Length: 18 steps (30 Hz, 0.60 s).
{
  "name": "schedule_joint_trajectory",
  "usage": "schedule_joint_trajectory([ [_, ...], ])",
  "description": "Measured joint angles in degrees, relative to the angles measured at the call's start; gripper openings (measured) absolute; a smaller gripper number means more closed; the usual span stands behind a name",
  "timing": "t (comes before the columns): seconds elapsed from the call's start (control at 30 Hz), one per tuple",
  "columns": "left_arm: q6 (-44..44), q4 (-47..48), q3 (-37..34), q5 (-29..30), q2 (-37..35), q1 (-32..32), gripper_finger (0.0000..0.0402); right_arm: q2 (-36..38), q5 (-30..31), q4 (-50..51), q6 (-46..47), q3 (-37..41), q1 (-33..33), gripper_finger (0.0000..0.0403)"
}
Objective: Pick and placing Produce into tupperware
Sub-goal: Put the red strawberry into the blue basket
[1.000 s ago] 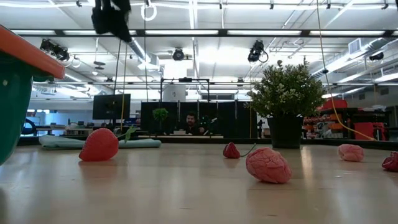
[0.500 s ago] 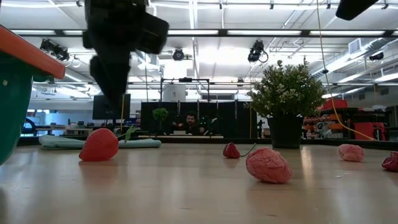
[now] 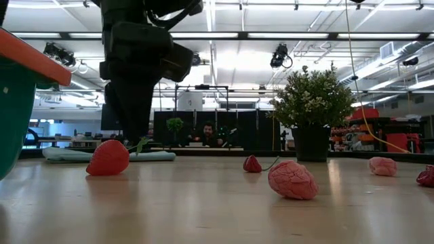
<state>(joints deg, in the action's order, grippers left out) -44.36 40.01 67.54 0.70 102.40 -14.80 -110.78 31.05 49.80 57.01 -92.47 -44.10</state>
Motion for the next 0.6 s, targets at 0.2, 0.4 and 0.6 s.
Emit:
schedule_joint_trajectory([
  [0.2, -0.5, 1.7, 0.0, 0.9, 0.4, -0.7, 0.0260, 0.0, 0.0, -0.4, 0.0, 0.0, 0.0, 0.0256],
  [0.4, -1.9, 2.3, 0.0, 1.6, 0.9, -1.1, 0.0173, -0.1, 0.0, -0.7, 0.0, 0.0, 0.0, 0.0255],
  [0.6, -1.9, 1.5, 0.0, 1.6, 0.9, -1.9, 0.0062, -0.1, 0.0, -0.8, 0.0, 0.0, 0.0, 0.0254],
])
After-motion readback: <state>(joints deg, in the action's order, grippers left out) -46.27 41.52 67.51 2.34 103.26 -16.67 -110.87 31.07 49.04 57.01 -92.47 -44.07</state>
